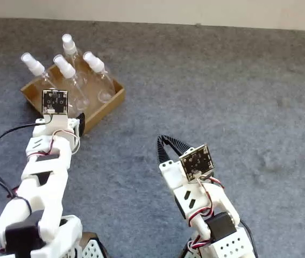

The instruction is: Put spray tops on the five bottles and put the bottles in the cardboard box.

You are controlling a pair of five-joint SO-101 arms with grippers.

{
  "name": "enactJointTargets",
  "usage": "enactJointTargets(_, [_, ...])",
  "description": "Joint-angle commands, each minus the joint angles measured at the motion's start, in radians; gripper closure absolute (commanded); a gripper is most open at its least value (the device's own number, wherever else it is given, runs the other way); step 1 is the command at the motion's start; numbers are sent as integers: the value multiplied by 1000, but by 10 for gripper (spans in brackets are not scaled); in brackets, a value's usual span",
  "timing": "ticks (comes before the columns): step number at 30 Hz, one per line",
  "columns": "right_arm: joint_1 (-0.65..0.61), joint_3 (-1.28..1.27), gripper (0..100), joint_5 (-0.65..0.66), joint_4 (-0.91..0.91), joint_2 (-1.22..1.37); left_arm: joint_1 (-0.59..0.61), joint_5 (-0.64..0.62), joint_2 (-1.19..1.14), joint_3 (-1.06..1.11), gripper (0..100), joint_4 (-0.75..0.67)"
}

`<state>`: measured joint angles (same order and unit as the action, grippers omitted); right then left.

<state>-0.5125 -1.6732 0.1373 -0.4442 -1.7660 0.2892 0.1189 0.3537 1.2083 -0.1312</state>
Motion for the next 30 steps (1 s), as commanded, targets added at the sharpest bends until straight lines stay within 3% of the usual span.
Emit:
enactJointTargets(1, [13, -105, 977, 12, -2, -1, 1, -12, 143, -8, 751, 74])
enactJointTargets(6, [13, -105, 977, 12, -2, -1, -1, -12, 280, -21, 751, 250])
enactJointTargets(18, [13, -105, 977, 12, -4, -1, -1, -9, 430, -24, 754, 463])
enactJointTargets(30, [13, -105, 977, 12, -4, -1, -2, -9, 843, -25, 755, 790])
